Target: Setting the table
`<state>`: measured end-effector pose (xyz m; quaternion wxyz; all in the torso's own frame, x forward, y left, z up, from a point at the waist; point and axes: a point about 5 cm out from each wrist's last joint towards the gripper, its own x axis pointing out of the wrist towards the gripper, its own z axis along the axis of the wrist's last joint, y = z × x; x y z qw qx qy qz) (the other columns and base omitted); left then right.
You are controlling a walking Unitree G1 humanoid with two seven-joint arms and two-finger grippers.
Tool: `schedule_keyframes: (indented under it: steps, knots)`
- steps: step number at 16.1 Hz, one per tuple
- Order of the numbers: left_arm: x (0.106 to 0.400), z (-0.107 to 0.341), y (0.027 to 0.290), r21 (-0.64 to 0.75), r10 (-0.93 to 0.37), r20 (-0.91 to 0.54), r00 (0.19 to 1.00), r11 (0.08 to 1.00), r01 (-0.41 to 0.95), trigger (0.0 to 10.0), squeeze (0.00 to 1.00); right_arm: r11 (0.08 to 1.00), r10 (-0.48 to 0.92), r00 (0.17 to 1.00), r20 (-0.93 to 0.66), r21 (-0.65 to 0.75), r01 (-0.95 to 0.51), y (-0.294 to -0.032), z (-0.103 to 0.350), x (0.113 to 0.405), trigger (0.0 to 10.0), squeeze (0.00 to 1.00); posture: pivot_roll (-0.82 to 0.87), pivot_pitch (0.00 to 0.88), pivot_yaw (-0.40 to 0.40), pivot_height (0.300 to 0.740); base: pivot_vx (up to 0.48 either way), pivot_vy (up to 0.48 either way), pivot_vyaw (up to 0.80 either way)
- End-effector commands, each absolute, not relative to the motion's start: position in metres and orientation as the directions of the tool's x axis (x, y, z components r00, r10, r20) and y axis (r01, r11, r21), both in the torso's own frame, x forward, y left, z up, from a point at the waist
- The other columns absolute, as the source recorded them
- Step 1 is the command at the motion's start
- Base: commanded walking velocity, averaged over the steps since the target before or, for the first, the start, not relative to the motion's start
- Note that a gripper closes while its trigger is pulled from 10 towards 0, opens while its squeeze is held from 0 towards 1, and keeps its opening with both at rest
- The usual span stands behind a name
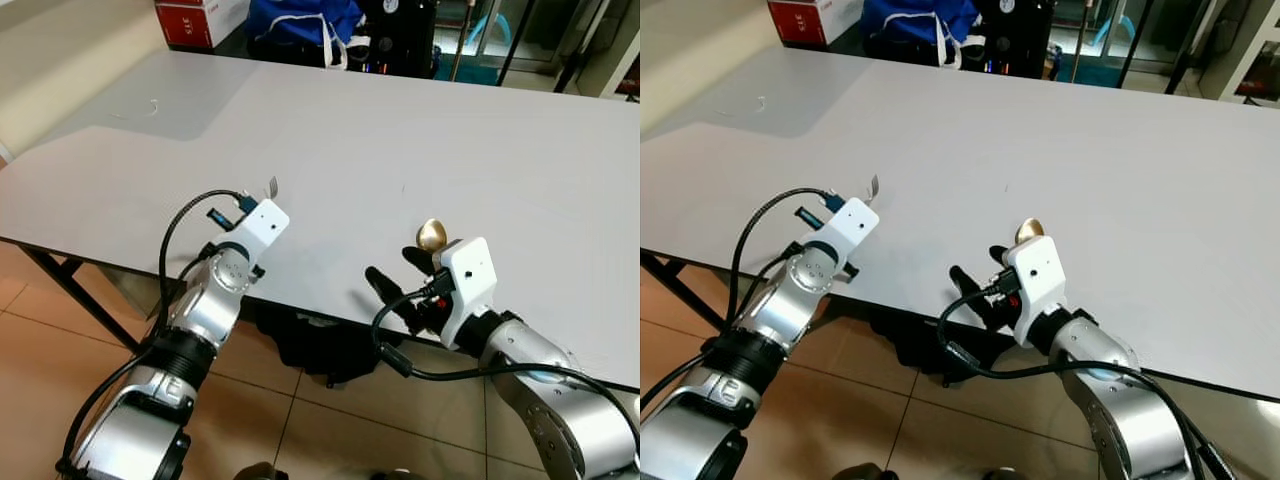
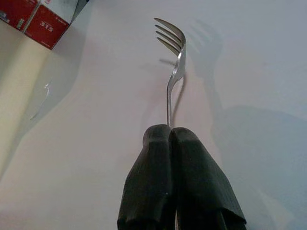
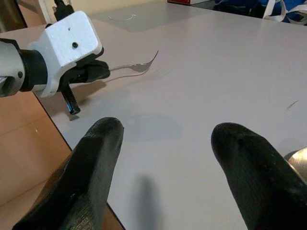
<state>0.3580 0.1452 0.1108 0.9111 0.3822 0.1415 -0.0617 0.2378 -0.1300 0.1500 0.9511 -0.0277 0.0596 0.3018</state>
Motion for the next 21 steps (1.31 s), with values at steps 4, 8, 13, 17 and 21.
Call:
schedule_keyframes:
  steps: [4,8,13,17,21]
  knots:
    - [0.356,0.111,0.144,0.676,-0.016,-0.322,0.947,0.696,0.242,10.0,0.91,0.807,0.581,0.805,-0.123,-0.04,-0.589,-0.129,0.155,0.239,10.0,0.0,-0.07,0.053,0.044,0.74,0.0,0.0,0.0]
    - [0.356,0.111,0.145,0.683,-0.014,-0.325,0.946,0.688,0.245,10.0,0.9,0.807,0.58,0.805,-0.124,-0.044,-0.589,-0.129,0.155,0.24,10.0,0.0,-0.07,0.051,0.044,0.74,0.0,0.0,0.0]
    - [0.357,0.114,0.143,0.678,-0.023,-0.314,0.949,0.695,0.241,10.0,0.9,0.806,0.581,0.804,-0.124,-0.049,-0.59,-0.129,0.155,0.24,10.0,0.0,-0.07,0.047,0.043,0.74,0.0,0.0,0.0]
    - [0.364,0.178,0.129,0.508,-0.14,0.093,0.986,0.858,0.074,10.0,0.0,0.818,0.564,0.82,-0.099,-0.063,-0.571,-0.131,0.159,0.243,10.0,0.0,-0.07,0.045,0.042,0.74,0.0,0.0,0.0]
    - [0.333,0.224,0.144,0.313,-0.22,0.211,0.952,0.938,0.148,10.0,0.0,0.976,0.216,0.975,-0.045,-0.003,-0.216,-0.148,0.153,0.262,10.0,0.0,-0.05,0.049,0.032,0.74,0.0,0.12,-0.19]
